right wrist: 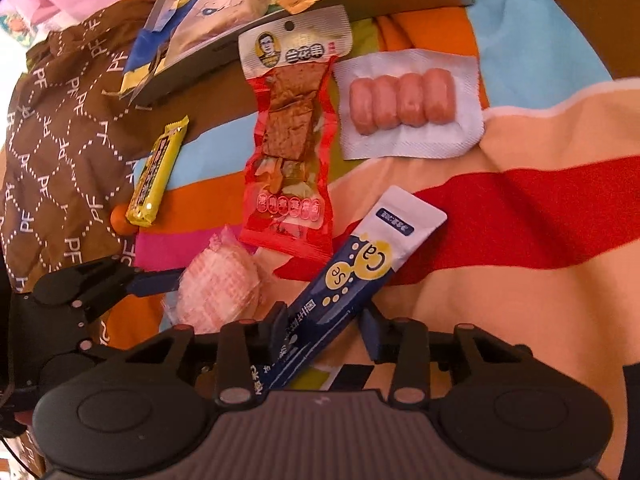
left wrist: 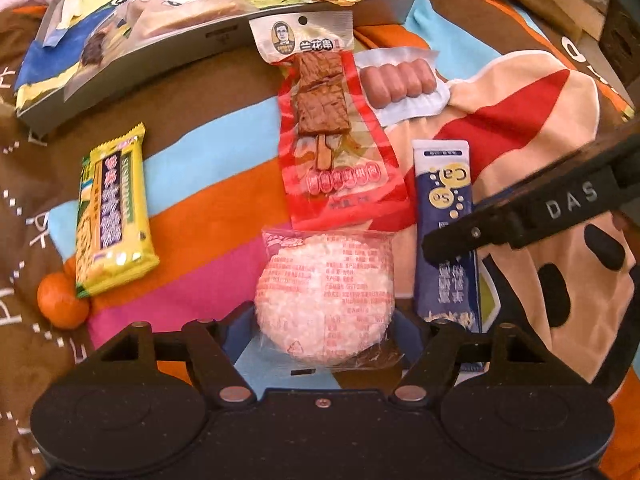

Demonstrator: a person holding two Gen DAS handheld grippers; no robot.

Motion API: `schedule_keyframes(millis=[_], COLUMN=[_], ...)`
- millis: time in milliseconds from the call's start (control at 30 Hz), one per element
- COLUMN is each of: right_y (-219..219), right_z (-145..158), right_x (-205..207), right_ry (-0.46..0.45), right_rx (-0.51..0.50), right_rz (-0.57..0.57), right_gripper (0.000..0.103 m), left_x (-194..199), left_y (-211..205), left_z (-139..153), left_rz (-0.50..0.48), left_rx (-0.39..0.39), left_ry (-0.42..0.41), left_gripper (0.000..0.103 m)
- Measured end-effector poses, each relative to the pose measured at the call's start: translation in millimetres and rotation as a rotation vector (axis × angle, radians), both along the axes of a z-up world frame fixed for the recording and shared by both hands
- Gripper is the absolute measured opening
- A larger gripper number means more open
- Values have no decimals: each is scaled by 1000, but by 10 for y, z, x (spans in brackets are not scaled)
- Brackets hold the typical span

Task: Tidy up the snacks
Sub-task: 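Close the right gripper on the blue Ca stick while the left lifts the pastry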

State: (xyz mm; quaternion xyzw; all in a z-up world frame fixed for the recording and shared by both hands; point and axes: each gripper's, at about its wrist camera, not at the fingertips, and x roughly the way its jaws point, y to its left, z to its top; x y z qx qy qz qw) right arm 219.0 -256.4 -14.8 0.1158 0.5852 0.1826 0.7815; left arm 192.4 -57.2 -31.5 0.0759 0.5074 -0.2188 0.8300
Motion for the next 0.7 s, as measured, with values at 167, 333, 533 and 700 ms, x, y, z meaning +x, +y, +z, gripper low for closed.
schedule_keyframes(millis=[167, 333, 533, 700], right_y=[-5, -6, -13, 42], right_z=[-6, 25, 70, 184], right_x=[-7, -19, -26, -37], right_ry=[-5, -23, -35, -88], right_rx=[15, 39, 65, 65], right_rz=[-14, -11, -9, 12], right_gripper=[33, 25, 18, 12], left_x=[76, 6, -136, -205], left_y=[-26, -24, 45, 127], left_z=[-22, -4, 37, 117], left_rz=[52, 54, 50, 76], left_rx=[6, 10, -25, -43], left_ry=[-6, -48, -88, -128], left_gripper=[74, 73, 73, 73])
